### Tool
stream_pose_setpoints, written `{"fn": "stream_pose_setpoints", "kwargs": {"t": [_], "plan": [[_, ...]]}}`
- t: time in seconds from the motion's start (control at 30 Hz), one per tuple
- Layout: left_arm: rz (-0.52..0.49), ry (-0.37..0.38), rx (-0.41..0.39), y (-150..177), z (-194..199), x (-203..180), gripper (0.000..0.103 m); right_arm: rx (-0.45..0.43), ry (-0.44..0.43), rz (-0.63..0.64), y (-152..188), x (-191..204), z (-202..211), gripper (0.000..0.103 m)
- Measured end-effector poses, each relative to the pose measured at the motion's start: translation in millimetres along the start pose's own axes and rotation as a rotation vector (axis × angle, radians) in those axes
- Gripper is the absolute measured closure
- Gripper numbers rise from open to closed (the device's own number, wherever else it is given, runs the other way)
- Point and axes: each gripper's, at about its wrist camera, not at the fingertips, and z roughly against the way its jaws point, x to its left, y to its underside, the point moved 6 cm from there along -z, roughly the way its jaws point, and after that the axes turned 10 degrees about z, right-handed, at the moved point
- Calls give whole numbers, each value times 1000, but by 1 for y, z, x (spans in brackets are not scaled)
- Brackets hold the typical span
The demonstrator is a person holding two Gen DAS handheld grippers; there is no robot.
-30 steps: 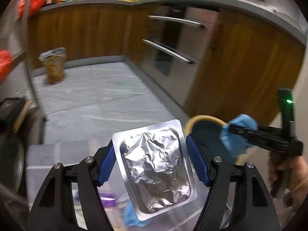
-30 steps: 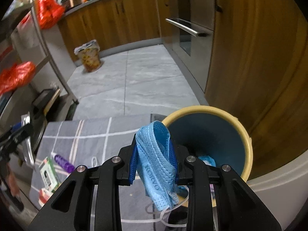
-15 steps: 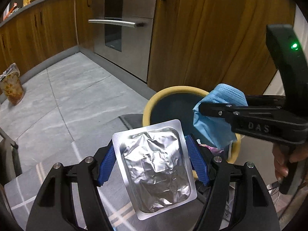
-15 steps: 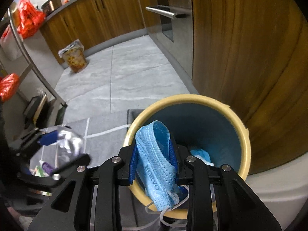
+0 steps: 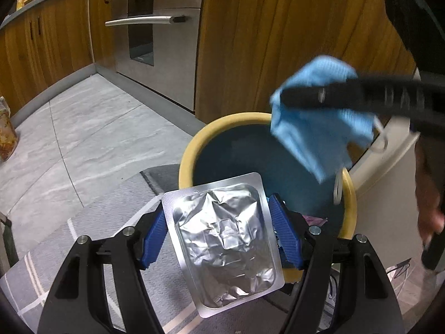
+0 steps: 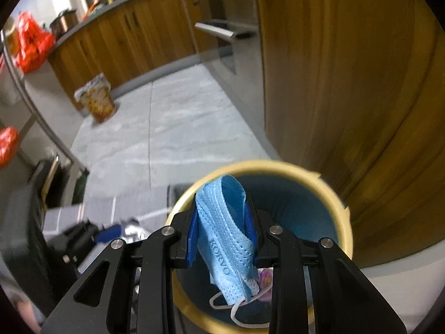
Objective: Collect trash
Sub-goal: 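Carry the foil pack and blue mask over the bin and open both tools, then move both open tools back over the mat toward the bottle and box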
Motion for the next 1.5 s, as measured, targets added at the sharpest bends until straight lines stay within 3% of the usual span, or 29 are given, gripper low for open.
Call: {"fn": "stream_pose_setpoints", "kwargs": {"t": [0.47, 0.63, 0.93, 1.3, 1.37, 1.4, 1.5], "plan": [[-44, 56, -47, -14, -6, -35, 31, -126, 66, -45, -27, -23, 36, 58], [-71, 57, -59, -15, -1, -44, 27, -125, 68, -61, -25, -29, 38, 49], [-56, 21, -64, -12, 15, -31, 27, -108, 60, -17, -27, -14, 36, 48], [50, -95, -102, 10, 101, 31, 27, -142, 24, 109, -30, 37, 59, 42], [78, -121, -117, 16, 126, 46, 26, -149, 14, 137, -29, 54, 65, 29], [91, -129, -122, 19, 136, 53, 25, -154, 11, 149, -28, 60, 68, 18], [129, -161, -137, 30, 167, 73, 20, -170, -25, 192, -27, 88, 77, 12]]}}
